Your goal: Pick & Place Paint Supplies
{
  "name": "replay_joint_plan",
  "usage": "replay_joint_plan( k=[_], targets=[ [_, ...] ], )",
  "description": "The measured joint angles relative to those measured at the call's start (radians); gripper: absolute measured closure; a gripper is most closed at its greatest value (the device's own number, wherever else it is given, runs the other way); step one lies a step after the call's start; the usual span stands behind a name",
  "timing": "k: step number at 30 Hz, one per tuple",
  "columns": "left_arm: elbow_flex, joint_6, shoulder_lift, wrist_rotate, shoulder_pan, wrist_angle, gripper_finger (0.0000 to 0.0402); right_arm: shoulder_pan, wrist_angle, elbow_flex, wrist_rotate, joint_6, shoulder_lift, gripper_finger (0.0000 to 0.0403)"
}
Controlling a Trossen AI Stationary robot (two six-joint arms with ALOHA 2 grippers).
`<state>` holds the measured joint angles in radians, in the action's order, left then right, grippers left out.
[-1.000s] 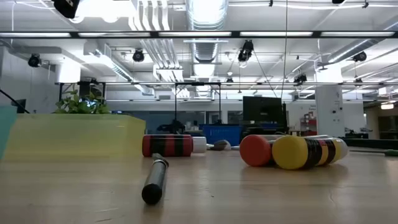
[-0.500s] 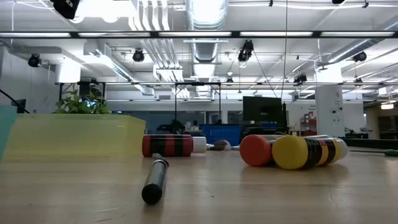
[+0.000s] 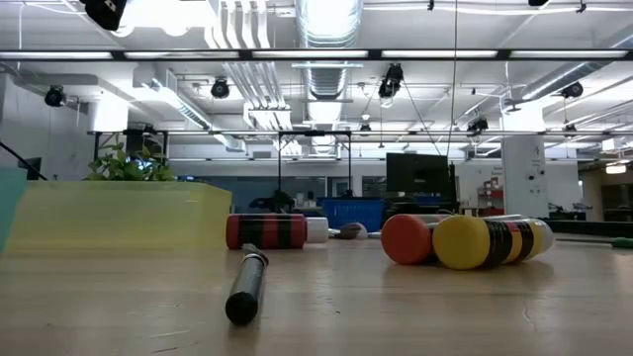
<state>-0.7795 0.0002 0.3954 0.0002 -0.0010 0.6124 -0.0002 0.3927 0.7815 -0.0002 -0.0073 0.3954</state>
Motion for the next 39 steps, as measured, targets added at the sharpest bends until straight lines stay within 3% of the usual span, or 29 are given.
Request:
replay_joint_plan(
  k=[19,25,29,33,36,39],
  targets=[
    [0.000,0.000,0.000,0.000,0.000,0.000,0.0341,0.000,-0.023,0.000,0.000,0.000,0.002,0.0221],
    [0.000,-0.001,-0.001,0.000,0.000,0.000,0.0341,0.000,-0.198,0.000,0.000,0.041,0.071,0.0221],
    [0.000,-0.004,-0.001,0.000,0.000,0.000,0.0341,-0.002,-0.417,0.000,0.002,0.113,0.153,0.0221],
    [0.000,-0.004,-0.001,0.000,0.000,0.000,0.0341,-0.001,-0.578,0.000,0.028,0.056,0.265,0.0221],
    [0.000,-0.003,-0.001,0.000,0.000,0.000,0.0341,-0.001,-0.568,0.022,0.100,0.030,0.344,0.0221],
    [0.000,-0.003,0.000,0.000,0.000,0.000,0.0341,-0.002,-0.525,0.084,0.105,0.072,0.391,0.0221]
  ],
)
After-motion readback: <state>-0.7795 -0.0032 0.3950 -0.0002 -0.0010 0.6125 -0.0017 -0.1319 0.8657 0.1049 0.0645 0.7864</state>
